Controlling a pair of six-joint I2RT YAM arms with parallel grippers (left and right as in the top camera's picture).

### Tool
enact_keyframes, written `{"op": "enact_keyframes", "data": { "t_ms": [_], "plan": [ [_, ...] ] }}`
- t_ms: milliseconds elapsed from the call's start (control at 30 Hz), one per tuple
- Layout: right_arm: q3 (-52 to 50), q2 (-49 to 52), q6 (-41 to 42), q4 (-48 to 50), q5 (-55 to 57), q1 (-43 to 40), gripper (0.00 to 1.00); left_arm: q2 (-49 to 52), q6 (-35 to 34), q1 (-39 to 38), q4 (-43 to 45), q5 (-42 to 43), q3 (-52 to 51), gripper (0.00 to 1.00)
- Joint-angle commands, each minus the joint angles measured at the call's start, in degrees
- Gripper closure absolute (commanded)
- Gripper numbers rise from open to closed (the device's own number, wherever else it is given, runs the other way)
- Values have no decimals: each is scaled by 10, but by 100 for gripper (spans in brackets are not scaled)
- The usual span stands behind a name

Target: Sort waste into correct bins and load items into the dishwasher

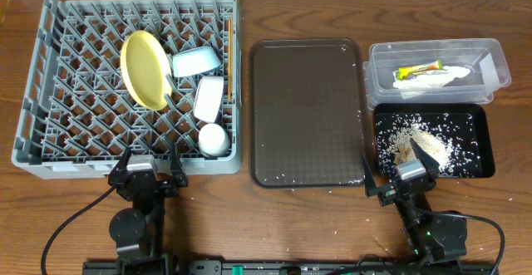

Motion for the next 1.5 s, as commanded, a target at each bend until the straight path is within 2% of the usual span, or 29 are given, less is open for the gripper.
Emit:
{"op": "enact_keyframes", "data": {
  "t_ms": [0, 1133, 1467],
  "plan": [
    [-1, -4, 3, -2, 2, -5, 1, -3, 8, -2, -8, 6, -16, 8],
    [-1, -4, 3, -3, 2, -5, 1, -4, 8, -3, -8, 6, -16, 8],
    [-1, -4, 3, -3, 2, -5, 1, -5, 25, -43, 17, -11, -16, 8]
  ]
}}
